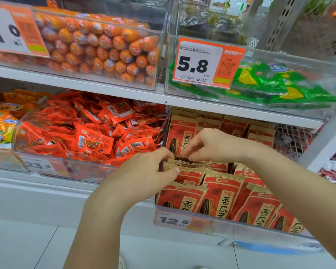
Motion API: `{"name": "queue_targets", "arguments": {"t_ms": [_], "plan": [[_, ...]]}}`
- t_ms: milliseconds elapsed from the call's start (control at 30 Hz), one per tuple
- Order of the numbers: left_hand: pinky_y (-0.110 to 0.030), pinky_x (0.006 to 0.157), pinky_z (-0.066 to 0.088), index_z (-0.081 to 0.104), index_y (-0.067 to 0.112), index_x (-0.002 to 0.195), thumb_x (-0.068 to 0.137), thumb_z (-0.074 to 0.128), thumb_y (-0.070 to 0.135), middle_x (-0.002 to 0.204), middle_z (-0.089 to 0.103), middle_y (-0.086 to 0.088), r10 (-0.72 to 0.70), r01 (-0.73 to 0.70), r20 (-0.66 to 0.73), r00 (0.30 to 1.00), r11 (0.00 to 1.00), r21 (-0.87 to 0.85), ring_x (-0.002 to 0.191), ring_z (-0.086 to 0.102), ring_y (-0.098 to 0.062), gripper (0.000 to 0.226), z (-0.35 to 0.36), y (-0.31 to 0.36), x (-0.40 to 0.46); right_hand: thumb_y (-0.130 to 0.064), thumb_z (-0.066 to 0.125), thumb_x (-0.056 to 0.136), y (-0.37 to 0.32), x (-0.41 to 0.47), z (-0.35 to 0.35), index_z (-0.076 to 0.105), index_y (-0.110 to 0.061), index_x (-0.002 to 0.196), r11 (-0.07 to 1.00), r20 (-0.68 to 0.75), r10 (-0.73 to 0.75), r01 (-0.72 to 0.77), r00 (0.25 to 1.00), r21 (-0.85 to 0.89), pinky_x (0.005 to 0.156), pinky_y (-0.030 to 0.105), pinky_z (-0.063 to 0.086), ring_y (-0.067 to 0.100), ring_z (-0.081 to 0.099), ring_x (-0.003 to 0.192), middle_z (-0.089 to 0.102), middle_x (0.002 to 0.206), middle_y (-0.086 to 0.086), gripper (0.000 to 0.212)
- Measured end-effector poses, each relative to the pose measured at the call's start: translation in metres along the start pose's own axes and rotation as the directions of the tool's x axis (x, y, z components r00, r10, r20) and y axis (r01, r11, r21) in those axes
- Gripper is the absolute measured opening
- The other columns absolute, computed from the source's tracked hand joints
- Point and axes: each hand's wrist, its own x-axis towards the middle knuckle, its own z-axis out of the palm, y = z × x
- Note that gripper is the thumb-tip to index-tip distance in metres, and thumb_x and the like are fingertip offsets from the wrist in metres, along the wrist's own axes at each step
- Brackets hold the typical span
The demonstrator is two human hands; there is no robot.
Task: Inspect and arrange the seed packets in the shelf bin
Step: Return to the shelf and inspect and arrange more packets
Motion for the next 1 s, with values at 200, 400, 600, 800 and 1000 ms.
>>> {"name": "queue_targets", "arguments": {"t_ms": [200, 400, 600, 800, 1000], "plan": [[-0.035, 0.085, 0.050, 0.051, 0.040, 0.123, 0.097, 0.047, 0.049, 0.101, 0.061, 0.014, -0.009, 0.009, 0.014, 1.000, 1.000, 0.000, 0.097, 0.059, -0.010, 0.028, 0.000, 0.002, -0.002, -0.032, 0.064, 0.092, 0.008, 0.012, 0.005, 0.072, -0.029, 0.089, 0.971, -0.211, 0.037, -0.086, 0.977, -0.225, 0.068, 0.026, 0.048, 0.017, 0.061, 0.084, 0.067, 0.083, -0.010, 0.010], [-0.035, 0.092, 0.049, 0.051, 0.039, 0.129, 0.095, 0.049, 0.052, 0.118, 0.060, 0.011, 0.001, 0.000, 0.035, 0.999, 0.999, -0.033, 0.107, 0.056, -0.010, 0.036, -0.004, -0.001, 0.000, -0.032, 0.057, 0.097, 0.014, -0.010, 0.010, 0.072, -0.028, 0.117, 0.977, -0.460, -0.056, -0.046, 0.886, -0.208, 0.090, 0.032, 0.051, 0.019, 0.066, 0.106, 0.073, 0.114, -0.005, 0.025], [-0.040, 0.100, 0.046, 0.025, 0.031, 0.148, 0.092, 0.054, 0.054, 0.135, 0.056, 0.004, -0.014, -0.013, -0.175, 0.984, 0.988, -0.154, 0.120, 0.055, -0.018, 0.067, -0.003, -0.005, 0.004, -0.019, 0.071, 0.088, 0.015, -0.056, -0.003, 0.078, -0.022, 0.099, 0.983, -0.787, -0.174, 0.153, 0.592, -0.102, 0.069, 0.023, 0.048, 0.006, 0.065, 0.073, 0.075, 0.084, -0.010, 0.014], [-0.035, 0.113, 0.036, 0.033, 0.039, 0.146, 0.081, 0.061, 0.063, 0.147, 0.045, 0.015, 0.131, -0.278, -0.373, 0.918, 0.886, -0.371, 0.134, 0.041, -0.001, 0.074, 0.002, 0.017, 0.002, -0.017, 0.064, 0.094, -0.006, -0.091, -0.028, 0.069, -0.026, 0.089, 0.822, -0.907, 0.000, 0.517, 0.422, 0.240, 0.072, 0.025, 0.055, 0.001, 0.064, 0.075, 0.070, 0.079, -0.017, 0.012], [-0.022, 0.091, 0.051, 0.063, 0.030, 0.116, 0.081, 0.073, 0.042, 0.110, 0.072, 0.018, 0.341, -0.414, -0.237, 0.910, 0.712, -0.567, 0.104, 0.066, 0.000, 0.038, -0.004, 0.044, -0.009, -0.015, 0.064, 0.093, -0.016, -0.123, -0.030, 0.072, -0.023, 0.088, 0.676, -0.860, 0.143, 0.586, 0.490, 0.447, 0.068, 0.034, 0.059, 0.019, 0.072, 0.079, 0.075, 0.082, -0.001, 0.013]]}}
